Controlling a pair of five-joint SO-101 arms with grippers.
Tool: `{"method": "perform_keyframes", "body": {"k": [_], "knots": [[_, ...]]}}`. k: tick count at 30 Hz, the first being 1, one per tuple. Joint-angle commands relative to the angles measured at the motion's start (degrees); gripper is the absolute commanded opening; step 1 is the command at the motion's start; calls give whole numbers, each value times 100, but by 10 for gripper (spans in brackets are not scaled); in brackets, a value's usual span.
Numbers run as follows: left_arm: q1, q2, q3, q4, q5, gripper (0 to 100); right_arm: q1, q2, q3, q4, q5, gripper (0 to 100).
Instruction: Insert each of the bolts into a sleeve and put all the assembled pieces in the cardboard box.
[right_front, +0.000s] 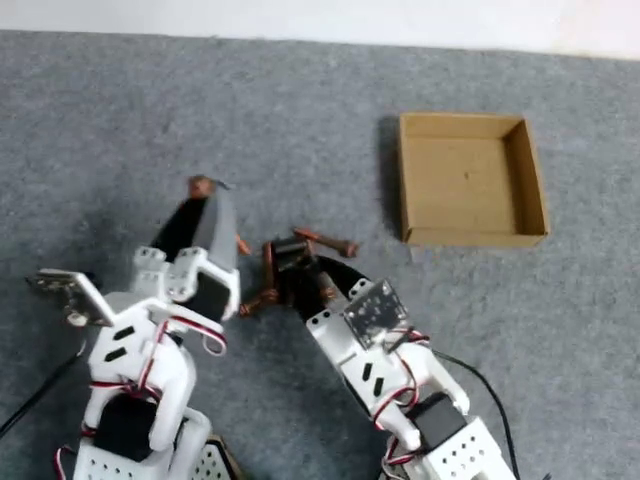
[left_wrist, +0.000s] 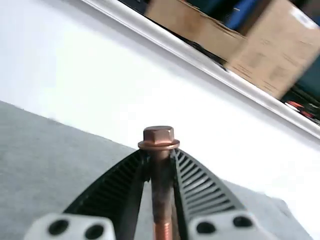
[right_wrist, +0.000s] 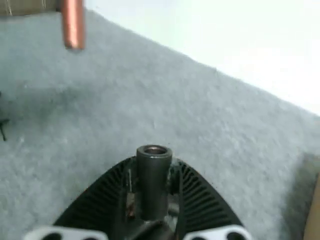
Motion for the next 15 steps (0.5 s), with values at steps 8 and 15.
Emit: {"method": "perform_keyframes", "body": {"k": [8, 15], "knots": [[910, -84, 259, -229, 79, 4, -75, -330, 136, -145, 79, 5], [901, -84, 1138, -1653, 53, 4, -75, -330, 119, -127, 88, 5]]}}
